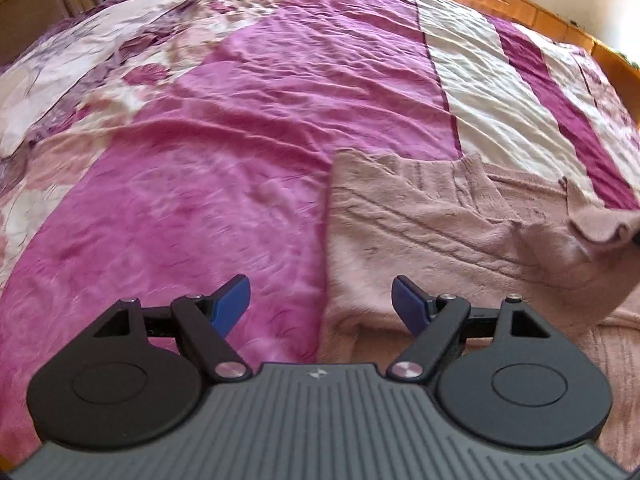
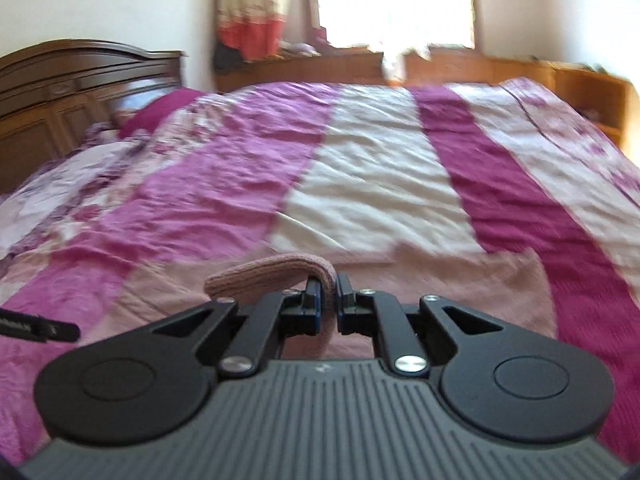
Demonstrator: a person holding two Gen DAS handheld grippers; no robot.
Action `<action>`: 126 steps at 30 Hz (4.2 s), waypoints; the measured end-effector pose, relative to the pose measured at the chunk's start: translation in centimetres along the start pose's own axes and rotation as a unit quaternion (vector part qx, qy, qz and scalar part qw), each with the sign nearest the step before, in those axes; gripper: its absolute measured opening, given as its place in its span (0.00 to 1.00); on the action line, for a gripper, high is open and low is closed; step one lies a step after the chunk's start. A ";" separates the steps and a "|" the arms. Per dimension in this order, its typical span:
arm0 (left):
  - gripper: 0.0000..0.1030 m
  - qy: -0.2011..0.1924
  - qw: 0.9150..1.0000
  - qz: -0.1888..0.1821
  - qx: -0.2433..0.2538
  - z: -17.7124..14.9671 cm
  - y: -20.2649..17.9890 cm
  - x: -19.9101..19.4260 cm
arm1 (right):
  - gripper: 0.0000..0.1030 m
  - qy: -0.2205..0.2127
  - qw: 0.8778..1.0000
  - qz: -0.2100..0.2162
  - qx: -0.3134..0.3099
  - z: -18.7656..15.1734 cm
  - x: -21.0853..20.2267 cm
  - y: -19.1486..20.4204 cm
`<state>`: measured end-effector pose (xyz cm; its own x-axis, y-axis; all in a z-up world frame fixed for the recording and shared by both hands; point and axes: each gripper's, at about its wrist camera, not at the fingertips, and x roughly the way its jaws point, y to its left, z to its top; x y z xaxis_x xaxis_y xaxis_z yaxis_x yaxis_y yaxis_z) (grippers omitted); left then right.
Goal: Fold small clothes
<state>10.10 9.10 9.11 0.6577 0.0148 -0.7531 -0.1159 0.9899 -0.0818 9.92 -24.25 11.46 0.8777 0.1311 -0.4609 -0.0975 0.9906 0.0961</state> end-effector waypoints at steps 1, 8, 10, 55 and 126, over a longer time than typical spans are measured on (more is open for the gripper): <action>0.81 0.001 1.000 0.003 0.006 0.0 -0.5 0.4 | 0.10 0.006 1.000 -0.008 0.009 -0.5 0.1 -0.7; 0.81 0.017 0.999 0.022 0.029 -0.1 -2.2 3.4 | 0.13 0.061 0.995 -0.032 0.078 -4.1 0.9 -5.4; 0.81 0.022 0.999 0.027 0.031 -0.3 -2.2 3.9 | 0.18 0.074 0.992 -0.036 0.097 -4.8 0.9 -6.3; 0.82 -0.064 0.996 0.029 0.054 -0.2 -6.3 8.2 | 0.13 0.105 0.988 -0.096 -0.058 -1.8 6.4 -10.5; 0.95 0.075 0.914 -0.040 0.398 -23.1 -9.6 -9.6 | 0.70 0.226 0.932 0.065 -0.276 -15.2 -16.1 -1.5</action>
<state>-12.28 -3.81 2.08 0.5239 -0.0221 -0.8515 0.5447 0.7772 0.3150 -11.22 -27.21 5.33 0.5665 0.1314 -0.8135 -0.5248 0.8186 -0.2332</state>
